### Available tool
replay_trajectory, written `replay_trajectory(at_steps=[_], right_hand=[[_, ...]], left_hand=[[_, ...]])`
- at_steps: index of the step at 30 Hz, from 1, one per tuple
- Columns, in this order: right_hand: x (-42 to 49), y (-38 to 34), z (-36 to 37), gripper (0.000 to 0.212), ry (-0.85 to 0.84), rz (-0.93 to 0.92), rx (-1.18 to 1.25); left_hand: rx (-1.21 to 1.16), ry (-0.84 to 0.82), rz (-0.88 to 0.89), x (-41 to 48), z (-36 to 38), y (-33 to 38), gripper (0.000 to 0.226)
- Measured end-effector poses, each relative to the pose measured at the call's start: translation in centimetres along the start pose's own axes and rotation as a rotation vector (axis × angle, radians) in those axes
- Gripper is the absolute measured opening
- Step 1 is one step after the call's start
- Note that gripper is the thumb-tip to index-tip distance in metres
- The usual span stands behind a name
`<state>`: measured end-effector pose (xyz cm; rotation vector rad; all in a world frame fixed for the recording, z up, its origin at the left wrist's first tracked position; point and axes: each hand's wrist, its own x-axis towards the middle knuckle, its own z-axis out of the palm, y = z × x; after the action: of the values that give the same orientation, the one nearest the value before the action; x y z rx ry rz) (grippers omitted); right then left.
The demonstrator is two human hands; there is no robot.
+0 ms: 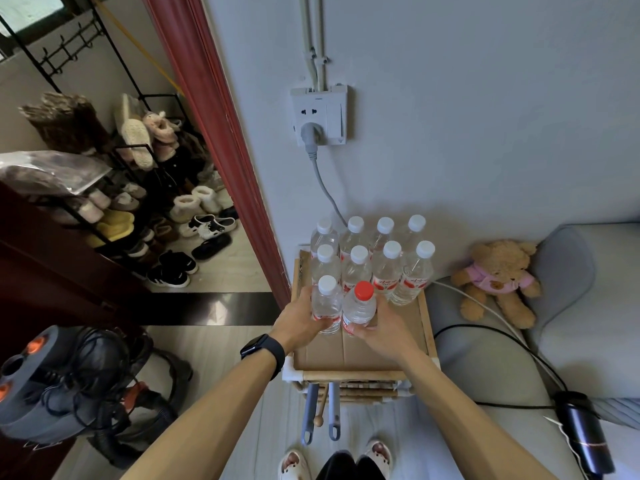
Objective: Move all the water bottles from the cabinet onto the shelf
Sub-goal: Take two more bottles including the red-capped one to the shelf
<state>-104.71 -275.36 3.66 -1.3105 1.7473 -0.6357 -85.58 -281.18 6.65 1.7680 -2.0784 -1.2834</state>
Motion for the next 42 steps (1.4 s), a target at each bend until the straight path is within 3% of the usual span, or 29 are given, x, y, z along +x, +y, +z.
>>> replay_trajectory(at_steps=[8, 15, 17, 21, 26, 31, 35, 42], right_hand=[[-1.0, 0.1, 0.2, 0.057, 0.007, 0.024, 0.068], [-3.5, 1.1, 0.1, 0.066, -0.039, 0.156, 0.023], [-4.5, 1.8, 0.3, 0.066, -0.072, 0.208, -0.034], [-6.1, 2.0, 0.8, 0.04, -0.249, 0.147, -0.196], [-4.8, -3.1, 2.2, 0.03, -0.541, -0.214, -0.438], [-6.5, -12.0, 8.8, 0.029, -0.663, -0.707, -0.543], [-14.1, -19.2, 14.8, 0.021, -0.756, -1.056, -0.481], [-40.8, -26.1, 23.0, 0.025, -1.106, -1.612, -0.381]], left_hand=[[-0.027, 0.03, -0.002, 0.1, 0.5, -0.3, 0.075], [-0.116, 0.002, -0.095, -1.2, 0.7, -2.0, 0.094], [-0.122, -0.013, -0.165, -2.2, 0.7, -3.2, 0.088], [-0.076, 0.015, -0.261, -5.8, 0.9, -5.3, 0.057], [0.004, 0.171, -0.443, -12.3, 1.0, -9.4, 0.049], [0.036, 0.419, -0.665, -26.0, 1.3, -13.5, 0.047], [0.095, 0.661, -0.885, -39.6, 2.6, -14.4, 0.042], [0.029, 1.138, -1.36, -69.3, 12.2, -10.2, 0.04]])
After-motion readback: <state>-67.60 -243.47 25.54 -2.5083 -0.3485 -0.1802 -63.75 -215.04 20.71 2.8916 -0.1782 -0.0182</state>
